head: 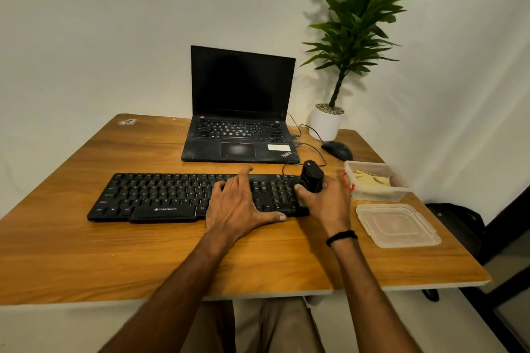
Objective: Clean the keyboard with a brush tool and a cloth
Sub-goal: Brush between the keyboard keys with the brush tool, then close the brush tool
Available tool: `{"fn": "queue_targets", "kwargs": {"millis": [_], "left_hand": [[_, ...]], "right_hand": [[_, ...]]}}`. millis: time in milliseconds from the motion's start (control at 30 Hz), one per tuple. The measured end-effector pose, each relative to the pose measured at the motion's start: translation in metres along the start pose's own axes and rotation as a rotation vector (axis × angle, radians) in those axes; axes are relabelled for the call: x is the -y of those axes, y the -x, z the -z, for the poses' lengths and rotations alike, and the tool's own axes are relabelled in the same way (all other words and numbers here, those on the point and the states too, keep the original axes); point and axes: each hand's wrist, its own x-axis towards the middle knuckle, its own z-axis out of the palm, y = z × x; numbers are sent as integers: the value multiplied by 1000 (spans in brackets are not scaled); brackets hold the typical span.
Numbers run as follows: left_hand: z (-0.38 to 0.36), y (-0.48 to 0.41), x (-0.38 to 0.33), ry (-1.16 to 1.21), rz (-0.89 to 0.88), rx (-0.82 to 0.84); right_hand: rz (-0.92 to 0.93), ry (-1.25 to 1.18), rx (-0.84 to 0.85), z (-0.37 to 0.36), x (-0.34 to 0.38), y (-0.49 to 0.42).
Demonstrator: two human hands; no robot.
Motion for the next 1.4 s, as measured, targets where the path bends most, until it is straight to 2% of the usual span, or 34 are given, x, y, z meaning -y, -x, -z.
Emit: {"fn": "queue_targets", "kwargs": {"millis": [33, 133, 167, 333, 533, 633, 733, 833, 1000, 1133, 1300, 1400], "left_hand": [[0, 1, -1, 3, 1, -3], [2, 1, -2, 8, 4, -3], [2, 0, -2, 11, 8, -5], [3, 3, -2, 20, 5, 6], [2, 15, -10, 115, -72, -82], [8, 38, -33, 372, -20, -15], [16, 59, -68, 767, 216, 149], [14, 62, -88, 1075, 341, 274], [16, 60, -95, 1327, 395, 311], [20, 56, -87, 1373, 447, 275], [27, 43, -78, 1430, 455, 237], [31, 38, -79, 1454, 426, 255]], "right_hand": [[-6, -5, -37, 0, -3, 5], [17, -39, 95, 3, -12, 19], [2, -65, 94, 7, -13, 22], [-224, -183, -222, 24, -32, 29], [-341, -548, -239, 20, -47, 49], [-374, -879, -268, 21, -43, 59], [-329, -1116, -305, 25, -31, 69], [-330, -1266, -226, 23, -23, 80], [-350, -1295, -133, 19, -27, 87], [-347, -1156, -58, 25, -36, 86], [-298, -941, 273, 27, -40, 85], [-284, -924, 349, 21, -35, 86]]}}
